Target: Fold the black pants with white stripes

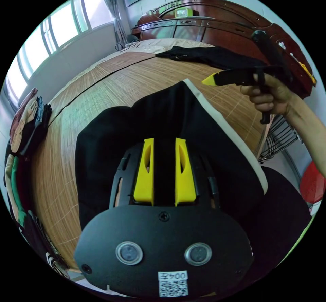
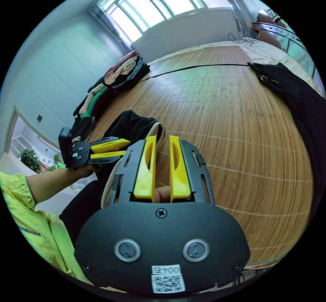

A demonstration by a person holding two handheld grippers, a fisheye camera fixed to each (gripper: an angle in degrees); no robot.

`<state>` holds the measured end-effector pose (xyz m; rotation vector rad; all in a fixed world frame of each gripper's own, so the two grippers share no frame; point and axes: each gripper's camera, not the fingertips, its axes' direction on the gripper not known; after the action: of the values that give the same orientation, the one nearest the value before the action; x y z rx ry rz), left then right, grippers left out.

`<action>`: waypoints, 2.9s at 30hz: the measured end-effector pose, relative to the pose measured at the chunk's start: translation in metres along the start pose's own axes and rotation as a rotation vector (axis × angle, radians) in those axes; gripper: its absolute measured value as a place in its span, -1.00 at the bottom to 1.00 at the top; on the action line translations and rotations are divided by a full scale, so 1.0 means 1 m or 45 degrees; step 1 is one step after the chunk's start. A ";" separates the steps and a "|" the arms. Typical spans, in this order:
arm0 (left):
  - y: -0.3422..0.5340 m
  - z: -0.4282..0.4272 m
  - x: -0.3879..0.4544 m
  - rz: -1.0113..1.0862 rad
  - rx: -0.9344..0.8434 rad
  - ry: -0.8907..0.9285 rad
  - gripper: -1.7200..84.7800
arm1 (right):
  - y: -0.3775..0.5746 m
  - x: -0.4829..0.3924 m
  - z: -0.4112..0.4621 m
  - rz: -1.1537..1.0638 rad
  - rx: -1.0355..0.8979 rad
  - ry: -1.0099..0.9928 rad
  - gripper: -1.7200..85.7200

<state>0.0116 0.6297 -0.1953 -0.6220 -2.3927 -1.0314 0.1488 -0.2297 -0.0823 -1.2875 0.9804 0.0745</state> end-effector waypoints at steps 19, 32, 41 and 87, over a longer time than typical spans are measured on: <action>-0.016 0.013 0.030 -0.032 0.006 0.035 -0.74 | 0.012 0.009 0.003 0.677 0.152 -0.171 -0.93; -0.064 -0.125 0.008 -0.119 0.295 -0.037 -0.88 | 0.010 -0.208 -0.001 -0.122 0.208 0.207 -0.78; -0.102 -0.075 -0.085 -0.343 0.001 0.036 -0.79 | -0.006 -0.231 0.085 -0.146 -0.212 0.402 -0.78; -0.067 -0.460 -0.151 -1.442 0.319 1.290 -0.41 | 0.034 -0.459 0.085 -0.545 -0.595 -0.024 -0.87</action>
<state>0.1993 0.2073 -0.0357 1.2176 -1.7161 -0.9922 -0.1035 0.0627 0.1825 -1.8998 0.6704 -0.0172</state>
